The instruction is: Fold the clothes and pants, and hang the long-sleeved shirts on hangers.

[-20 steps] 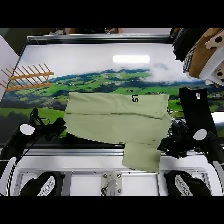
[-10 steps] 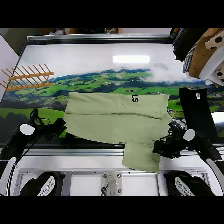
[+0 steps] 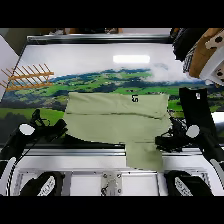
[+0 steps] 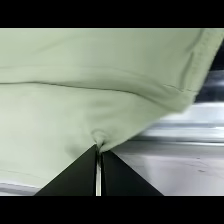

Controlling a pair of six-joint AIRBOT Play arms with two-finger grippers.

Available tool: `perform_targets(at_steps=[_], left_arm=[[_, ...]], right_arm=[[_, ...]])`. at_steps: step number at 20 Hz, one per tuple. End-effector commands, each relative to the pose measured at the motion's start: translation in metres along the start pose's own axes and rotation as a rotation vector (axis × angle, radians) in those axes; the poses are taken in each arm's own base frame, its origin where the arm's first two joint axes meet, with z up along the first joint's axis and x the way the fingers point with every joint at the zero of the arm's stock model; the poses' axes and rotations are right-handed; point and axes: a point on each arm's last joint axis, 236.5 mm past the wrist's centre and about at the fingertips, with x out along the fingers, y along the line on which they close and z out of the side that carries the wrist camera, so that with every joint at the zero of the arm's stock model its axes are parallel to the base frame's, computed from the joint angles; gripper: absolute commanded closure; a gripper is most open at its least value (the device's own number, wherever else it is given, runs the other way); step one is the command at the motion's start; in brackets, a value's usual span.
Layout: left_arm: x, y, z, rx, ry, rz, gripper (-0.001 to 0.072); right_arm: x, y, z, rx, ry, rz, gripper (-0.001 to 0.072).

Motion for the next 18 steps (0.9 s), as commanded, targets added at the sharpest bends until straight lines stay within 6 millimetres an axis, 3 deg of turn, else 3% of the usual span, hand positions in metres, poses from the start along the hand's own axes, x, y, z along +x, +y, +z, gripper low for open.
perform_targets(at_steps=[1, 5, 8, 10, 18], left_arm=[[-0.007, -0.003, -0.01, 0.053, 0.026, -0.006, 0.0695], [-0.028, -0.009, -0.006, 0.092, -0.036, -0.026, 0.0696], [-0.042, -0.015, 0.01, 0.086, -0.073, -0.036, 0.0696], [-0.045, -0.03, 0.025, 0.124, -0.069, -0.046, 0.0696], [-0.014, -0.099, 0.095, 0.227, -0.075, -0.062, 0.0695]], right_arm=[[-0.031, -0.009, 0.002, -0.066, 0.013, -0.087, 0.0697], [-0.073, -0.014, 0.036, -0.093, -0.1, -0.152, 0.0698], [-0.1, -0.021, 0.068, -0.045, -0.179, -0.147, 0.0698], [-0.109, -0.021, 0.088, -0.033, -0.215, -0.144, 0.0698], [-0.133, -0.009, 0.186, -0.036, -0.412, -0.125, 0.0699]])
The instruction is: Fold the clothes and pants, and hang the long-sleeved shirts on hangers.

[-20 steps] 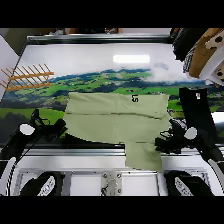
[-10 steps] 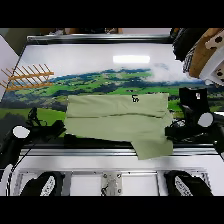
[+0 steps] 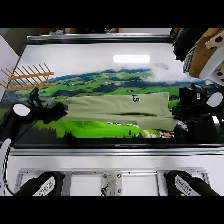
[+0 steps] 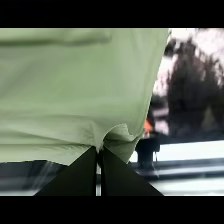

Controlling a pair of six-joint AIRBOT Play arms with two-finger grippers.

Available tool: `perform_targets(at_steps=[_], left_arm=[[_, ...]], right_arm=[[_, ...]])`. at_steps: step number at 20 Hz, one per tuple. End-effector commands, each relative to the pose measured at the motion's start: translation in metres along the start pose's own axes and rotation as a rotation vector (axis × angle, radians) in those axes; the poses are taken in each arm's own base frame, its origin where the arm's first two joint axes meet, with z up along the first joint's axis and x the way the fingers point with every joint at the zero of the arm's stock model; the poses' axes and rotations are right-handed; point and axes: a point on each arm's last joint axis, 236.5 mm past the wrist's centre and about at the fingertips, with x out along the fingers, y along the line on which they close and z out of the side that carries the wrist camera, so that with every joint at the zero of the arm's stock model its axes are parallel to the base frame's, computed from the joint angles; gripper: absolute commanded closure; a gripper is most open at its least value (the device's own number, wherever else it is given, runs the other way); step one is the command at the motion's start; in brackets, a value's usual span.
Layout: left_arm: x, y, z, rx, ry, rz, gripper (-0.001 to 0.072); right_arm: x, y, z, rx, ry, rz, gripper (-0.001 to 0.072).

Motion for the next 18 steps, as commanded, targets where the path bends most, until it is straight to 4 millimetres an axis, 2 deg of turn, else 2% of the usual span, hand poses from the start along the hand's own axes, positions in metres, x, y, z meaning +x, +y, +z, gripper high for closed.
perform_targets(at_steps=[1, 5, 8, 12, 17, 18], left_arm=[[0.02, -0.018, 0.038, 0.031, -0.009, -0.004, 0.0696], [0.052, -0.033, 0.063, 0.055, 0.013, -0.005, 0.0695], [0.08, -0.035, 0.075, 0.056, 0.041, 0.001, 0.0695], [0.109, -0.036, 0.091, 0.054, 0.064, 0.006, 0.0695], [0.119, -0.041, 0.103, 0.058, 0.071, -0.003, 0.0694], [0.118, -0.042, 0.105, 0.058, 0.062, -0.006, 0.0587]], right_arm=[[0.003, 0.001, 0.053, 0.015, -0.119, 0.005, 0.0699], [0.016, 0.013, 0.105, 0.053, -0.235, 0.063, 0.0699], [0.034, 0.019, 0.131, 0.074, -0.292, 0.091, 0.0698], [0.061, 0.02, 0.148, 0.073, -0.331, 0.084, 0.0698], [0.079, 0.029, 0.158, 0.09, -0.355, 0.107, 0.0682], [0.079, 0.033, 0.158, 0.11, -0.355, 0.128, 0.0584]])
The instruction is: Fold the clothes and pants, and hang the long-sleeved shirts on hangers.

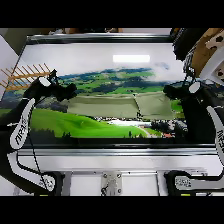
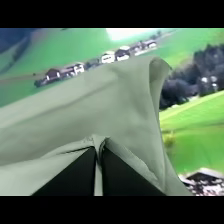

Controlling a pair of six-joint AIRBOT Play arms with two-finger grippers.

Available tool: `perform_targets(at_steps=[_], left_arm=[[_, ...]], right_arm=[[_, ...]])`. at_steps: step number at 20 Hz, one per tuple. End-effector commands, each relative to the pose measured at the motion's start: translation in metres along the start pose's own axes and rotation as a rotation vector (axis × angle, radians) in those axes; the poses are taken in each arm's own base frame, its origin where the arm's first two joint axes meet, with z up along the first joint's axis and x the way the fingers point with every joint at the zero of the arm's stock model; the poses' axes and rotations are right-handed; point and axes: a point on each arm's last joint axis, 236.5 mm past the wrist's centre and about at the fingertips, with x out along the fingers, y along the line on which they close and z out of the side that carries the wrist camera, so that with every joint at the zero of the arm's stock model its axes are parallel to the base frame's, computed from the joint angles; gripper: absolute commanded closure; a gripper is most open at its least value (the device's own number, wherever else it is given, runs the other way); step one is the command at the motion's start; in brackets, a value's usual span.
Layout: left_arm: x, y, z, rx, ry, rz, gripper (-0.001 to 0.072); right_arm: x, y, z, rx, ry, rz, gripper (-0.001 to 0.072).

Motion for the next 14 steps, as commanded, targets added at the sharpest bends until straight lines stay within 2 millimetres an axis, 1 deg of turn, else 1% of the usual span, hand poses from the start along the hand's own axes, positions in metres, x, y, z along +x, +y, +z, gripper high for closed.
perform_targets(at_steps=[1, 2, 4, 5, 6, 7, 9, 10, 12, 14], left_arm=[[0.001, -0.004, 0.008, 0.002, -0.011, -0.009, 0.0299], [-0.006, -0.008, 0.014, 0.011, -0.032, -0.014, 0.0178], [-0.03, -0.019, 0.029, 0.026, -0.083, -0.034, 0.0177], [-0.045, -0.026, 0.033, 0.037, -0.101, -0.045, 0.0177], [-0.058, -0.033, 0.032, 0.051, -0.111, -0.054, 0.0178], [-0.07, -0.039, 0.029, 0.064, -0.112, -0.061, 0.023], [-0.085, -0.052, 0.017, 0.116, -0.092, -0.071, 0.0564], [-0.09, -0.059, 0.012, 0.14, -0.086, -0.072, 0.0693], [-0.094, -0.077, 0.001, 0.179, -0.08, -0.089, 0.0695], [-0.091, -0.097, -0.013, 0.224, -0.064, -0.106, 0.0695]], right_arm=[[0.007, 0.011, 0.008, 0.059, -0.032, 0.048, 0.0272], [0.005, 0.015, 0.011, 0.066, -0.032, 0.062, 0.0051], [-0.009, 0.016, 0.016, 0.035, 0.006, 0.08, 0.0061], [-0.02, 0.01, 0.019, 0.007, 0.037, 0.083, 0.0062], [-0.029, 0.0, 0.02, -0.012, 0.066, 0.081, 0.0061], [-0.037, -0.015, 0.019, -0.023, 0.096, 0.074, 0.0061], [-0.046, -0.05, 0.009, -0.006, 0.159, 0.065, 0.006], [-0.046, -0.066, 0.0, 0.012, 0.203, 0.081, 0.006], [-0.04, -0.083, -0.018, 0.079, 0.282, 0.18, 0.0059], [-0.025, -0.09, -0.03, 0.163, 0.328, 0.291, 0.0059]])
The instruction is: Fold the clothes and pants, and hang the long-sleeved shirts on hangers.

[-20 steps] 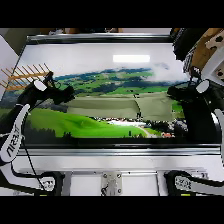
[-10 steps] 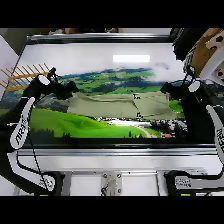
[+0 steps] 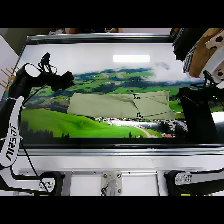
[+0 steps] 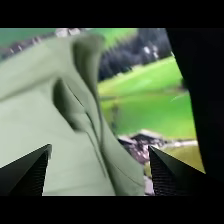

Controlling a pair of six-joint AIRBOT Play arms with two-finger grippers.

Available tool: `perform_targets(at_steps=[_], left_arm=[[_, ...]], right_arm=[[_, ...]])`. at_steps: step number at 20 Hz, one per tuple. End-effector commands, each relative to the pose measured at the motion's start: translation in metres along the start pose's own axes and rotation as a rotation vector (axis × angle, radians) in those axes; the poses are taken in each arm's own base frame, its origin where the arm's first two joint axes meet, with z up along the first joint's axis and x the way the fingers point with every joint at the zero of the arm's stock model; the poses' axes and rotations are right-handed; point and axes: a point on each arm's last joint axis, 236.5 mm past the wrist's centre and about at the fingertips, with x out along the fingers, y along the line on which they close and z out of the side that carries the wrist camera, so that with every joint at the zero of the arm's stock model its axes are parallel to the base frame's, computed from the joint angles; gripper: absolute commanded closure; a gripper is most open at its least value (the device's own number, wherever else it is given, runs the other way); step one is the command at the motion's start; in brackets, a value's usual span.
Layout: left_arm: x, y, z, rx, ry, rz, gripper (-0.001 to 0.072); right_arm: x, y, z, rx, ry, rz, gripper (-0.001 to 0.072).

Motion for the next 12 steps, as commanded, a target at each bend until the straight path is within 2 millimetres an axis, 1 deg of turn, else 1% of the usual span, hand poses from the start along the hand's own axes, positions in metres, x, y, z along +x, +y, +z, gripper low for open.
perform_targets(at_steps=[1, 3, 5, 7, 9, 12], left_arm=[[0.0, -0.037, -0.021, 0.083, 0.036, -0.032, 0.0695], [0.008, -0.059, -0.036, 0.127, 0.064, -0.051, 0.0695], [0.014, -0.076, -0.05, 0.165, 0.087, -0.067, 0.0695], [0.017, -0.089, -0.061, 0.192, 0.104, -0.08, 0.0695], [0.02, -0.099, -0.069, 0.211, 0.117, -0.088, 0.0695], [0.021, -0.103, -0.073, 0.22, 0.123, -0.093, 0.0695]], right_arm=[[0.017, -0.016, -0.021, 0.089, 0.111, 0.201, 0.0059], [0.038, -0.021, -0.027, 0.118, 0.146, 0.246, 0.006], [0.054, -0.016, -0.031, 0.121, 0.167, 0.288, 0.006], [0.066, -0.012, -0.032, 0.122, 0.176, 0.304, 0.006], [0.073, -0.002, -0.036, 0.098, 0.191, 0.314, 0.0061], [0.082, 0.021, -0.048, 0.053, 0.242, 0.331, 0.0061]])
